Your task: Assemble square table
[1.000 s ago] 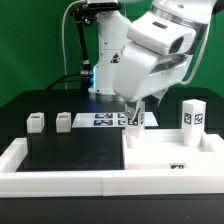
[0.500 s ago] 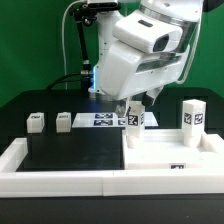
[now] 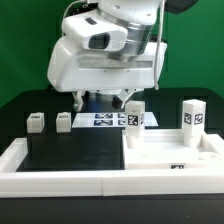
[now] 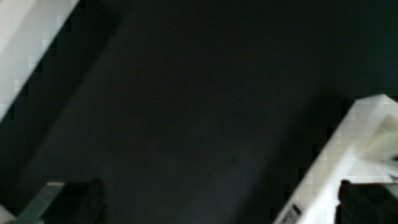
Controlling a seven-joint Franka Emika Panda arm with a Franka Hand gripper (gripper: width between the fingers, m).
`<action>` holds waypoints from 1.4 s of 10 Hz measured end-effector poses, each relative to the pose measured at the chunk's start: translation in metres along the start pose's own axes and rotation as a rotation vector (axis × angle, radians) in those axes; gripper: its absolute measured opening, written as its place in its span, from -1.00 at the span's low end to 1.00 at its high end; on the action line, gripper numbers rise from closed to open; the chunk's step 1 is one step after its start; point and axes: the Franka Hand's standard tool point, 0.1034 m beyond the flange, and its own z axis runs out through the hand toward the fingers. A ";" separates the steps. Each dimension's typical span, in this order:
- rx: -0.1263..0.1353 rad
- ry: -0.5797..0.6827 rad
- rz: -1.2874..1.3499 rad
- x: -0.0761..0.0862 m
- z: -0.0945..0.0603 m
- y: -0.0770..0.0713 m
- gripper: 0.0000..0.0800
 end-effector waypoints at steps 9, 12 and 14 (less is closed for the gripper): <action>0.051 -0.048 0.095 -0.053 0.031 0.048 0.62; 0.097 -0.040 0.318 -0.105 0.064 0.062 0.62; 0.114 -0.073 0.345 -0.123 0.078 0.063 0.62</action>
Offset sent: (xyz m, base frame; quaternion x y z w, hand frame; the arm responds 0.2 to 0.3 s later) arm 0.0000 -0.0300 0.0000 0.0000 0.0000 0.0000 1.0000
